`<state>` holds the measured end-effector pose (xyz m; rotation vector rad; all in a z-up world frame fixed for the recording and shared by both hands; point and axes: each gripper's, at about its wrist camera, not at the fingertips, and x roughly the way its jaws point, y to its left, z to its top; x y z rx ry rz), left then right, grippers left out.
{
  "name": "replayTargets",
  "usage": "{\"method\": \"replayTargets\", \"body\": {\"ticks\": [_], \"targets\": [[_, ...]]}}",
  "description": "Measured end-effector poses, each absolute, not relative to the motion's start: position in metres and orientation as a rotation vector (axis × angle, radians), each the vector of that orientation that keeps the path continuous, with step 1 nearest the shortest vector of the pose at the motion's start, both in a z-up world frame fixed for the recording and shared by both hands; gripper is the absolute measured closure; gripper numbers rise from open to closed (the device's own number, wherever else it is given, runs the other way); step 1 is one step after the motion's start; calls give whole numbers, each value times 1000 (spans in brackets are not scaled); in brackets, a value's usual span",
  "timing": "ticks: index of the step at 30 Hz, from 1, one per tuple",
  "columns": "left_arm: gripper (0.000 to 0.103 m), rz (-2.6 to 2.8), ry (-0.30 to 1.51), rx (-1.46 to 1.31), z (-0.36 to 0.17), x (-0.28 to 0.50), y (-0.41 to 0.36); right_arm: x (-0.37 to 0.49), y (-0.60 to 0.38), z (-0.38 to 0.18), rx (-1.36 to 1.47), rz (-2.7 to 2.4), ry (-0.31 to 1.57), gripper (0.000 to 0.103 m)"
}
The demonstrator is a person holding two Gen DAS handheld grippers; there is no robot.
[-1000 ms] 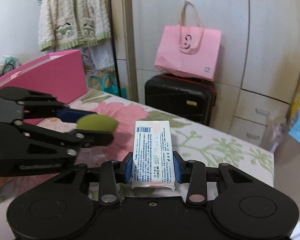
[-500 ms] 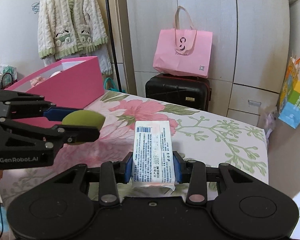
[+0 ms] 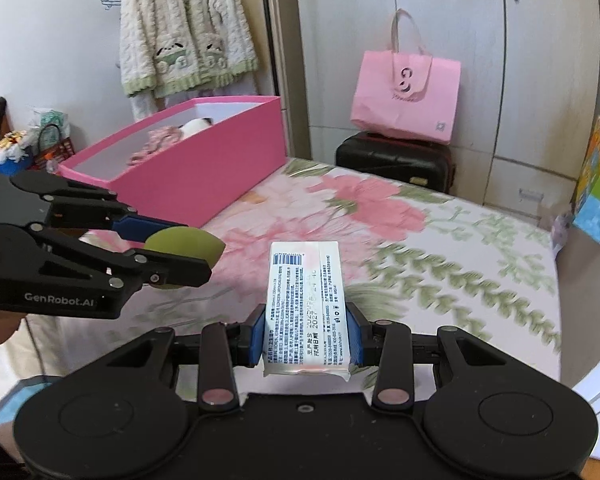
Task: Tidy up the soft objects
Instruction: 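Carry the sponge egg and soap box with both grippers over the shoebox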
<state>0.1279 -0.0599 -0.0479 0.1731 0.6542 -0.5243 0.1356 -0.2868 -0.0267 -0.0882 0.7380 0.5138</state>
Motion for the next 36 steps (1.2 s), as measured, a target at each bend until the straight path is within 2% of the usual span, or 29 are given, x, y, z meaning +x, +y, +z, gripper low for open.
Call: {"method": "replayTargets", "body": {"ticks": [15,25,36], "targets": [[67,-541,683,107,-26,70,28,88,-224,3,-69,716,782,59],[67,-407,540,36,16,80,93,106,-166,37,-75,810,661,58],[67,-328,515,-44,14,146,120,167,-104,45,-118,772,552,58]]}}
